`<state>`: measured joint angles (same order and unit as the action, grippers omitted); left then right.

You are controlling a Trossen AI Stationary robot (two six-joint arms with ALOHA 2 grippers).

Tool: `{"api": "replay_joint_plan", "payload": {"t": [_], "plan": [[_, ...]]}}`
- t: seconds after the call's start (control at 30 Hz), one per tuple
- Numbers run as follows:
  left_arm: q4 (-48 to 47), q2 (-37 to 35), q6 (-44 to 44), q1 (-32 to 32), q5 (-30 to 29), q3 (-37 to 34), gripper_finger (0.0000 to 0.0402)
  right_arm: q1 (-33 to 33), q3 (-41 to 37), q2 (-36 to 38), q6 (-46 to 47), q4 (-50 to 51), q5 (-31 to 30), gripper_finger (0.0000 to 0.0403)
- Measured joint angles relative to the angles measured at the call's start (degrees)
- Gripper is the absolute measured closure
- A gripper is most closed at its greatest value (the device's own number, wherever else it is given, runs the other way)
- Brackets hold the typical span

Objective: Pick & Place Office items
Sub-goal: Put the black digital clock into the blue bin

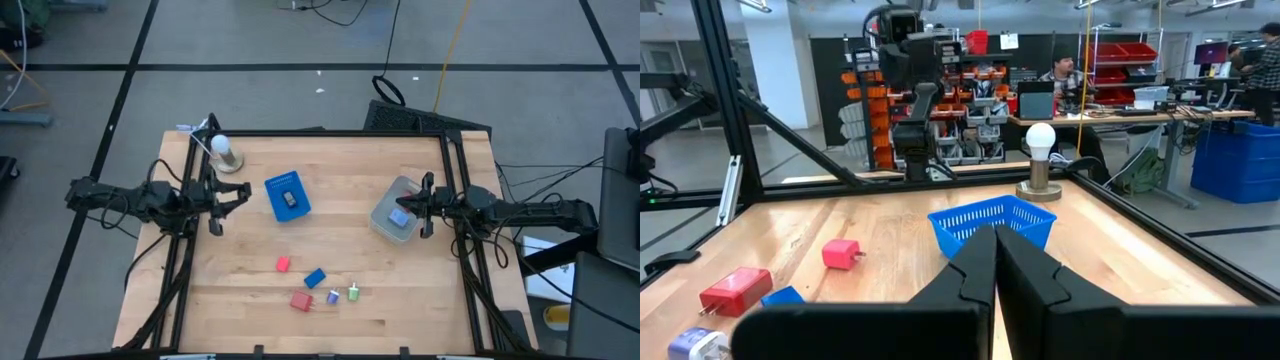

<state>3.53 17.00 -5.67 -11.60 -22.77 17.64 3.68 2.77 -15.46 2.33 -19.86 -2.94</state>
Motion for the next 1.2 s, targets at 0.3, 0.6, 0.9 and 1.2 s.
{"api": "replay_joint_plan", "payload": {"t": [0.3, 0.6, 0.9, 1.2], "plan": [[4.6, -5.2, 2.6, 0.0, -1.8, -7.6, 0.0257, 0.0, 0.0, 0.0, 0.0, 0.0, 0.0, 0.0399], [9.1, -6.0, 1.5, 0.0, -1.8, -12.4, 0.0257, 0.0, 0.0, 0.0, 0.0, 0.0, 0.0, 0.0399], [9.6, -6.0, 1.2, 0.0, -1.8, -12.5, 0.0257, 0.0, 0.0, 0.0, 0.0, 0.0, 0.0, 0.0399], [13.1, -5.0, 1.4, 0.6, -2.7, -10.7, 0.0257, 0.0, 0.0, 0.0, 0.0, 0.0, 0.0, 0.0399]]}}
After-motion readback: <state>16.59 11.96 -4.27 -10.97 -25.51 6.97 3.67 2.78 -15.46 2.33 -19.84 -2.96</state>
